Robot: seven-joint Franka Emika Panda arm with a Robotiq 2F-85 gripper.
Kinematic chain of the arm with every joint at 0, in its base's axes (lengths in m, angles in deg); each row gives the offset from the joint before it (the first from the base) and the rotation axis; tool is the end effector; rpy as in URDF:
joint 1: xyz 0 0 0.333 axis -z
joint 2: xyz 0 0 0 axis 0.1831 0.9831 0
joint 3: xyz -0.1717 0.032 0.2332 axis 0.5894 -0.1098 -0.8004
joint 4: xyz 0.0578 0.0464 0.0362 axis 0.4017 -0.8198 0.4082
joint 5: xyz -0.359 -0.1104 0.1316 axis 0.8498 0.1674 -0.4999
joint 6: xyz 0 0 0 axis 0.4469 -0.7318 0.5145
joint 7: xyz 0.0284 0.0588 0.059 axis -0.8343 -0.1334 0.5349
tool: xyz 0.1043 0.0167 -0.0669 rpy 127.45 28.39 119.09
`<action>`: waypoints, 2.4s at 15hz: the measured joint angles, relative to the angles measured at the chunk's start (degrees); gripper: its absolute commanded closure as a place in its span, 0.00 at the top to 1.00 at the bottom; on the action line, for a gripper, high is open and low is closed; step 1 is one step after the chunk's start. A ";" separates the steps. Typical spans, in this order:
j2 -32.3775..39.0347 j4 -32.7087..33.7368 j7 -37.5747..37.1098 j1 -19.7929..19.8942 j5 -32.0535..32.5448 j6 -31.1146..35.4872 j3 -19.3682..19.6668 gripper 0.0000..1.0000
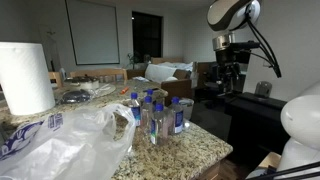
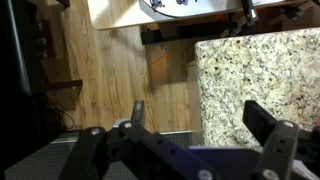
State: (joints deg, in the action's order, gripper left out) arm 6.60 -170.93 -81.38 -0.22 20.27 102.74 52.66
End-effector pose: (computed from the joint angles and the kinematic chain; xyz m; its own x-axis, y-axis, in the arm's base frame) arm 0.3459 -0.1481 0.4087 0.9566 -0.1698 -0.2368 -0.1538 -0.9845 0.0846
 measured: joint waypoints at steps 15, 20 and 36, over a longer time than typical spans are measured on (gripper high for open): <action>0.91 5.19 -0.07 -2.26 0.02 -0.39 -3.35 1.00; 2.10 8.20 -3.60 -6.33 -1.31 3.64 -7.53 1.00; 10.41 -2.52 -27.88 -12.44 -16.78 29.20 -13.36 1.00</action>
State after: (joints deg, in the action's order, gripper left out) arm 17.01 -173.45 -109.26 -12.66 3.49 131.93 39.29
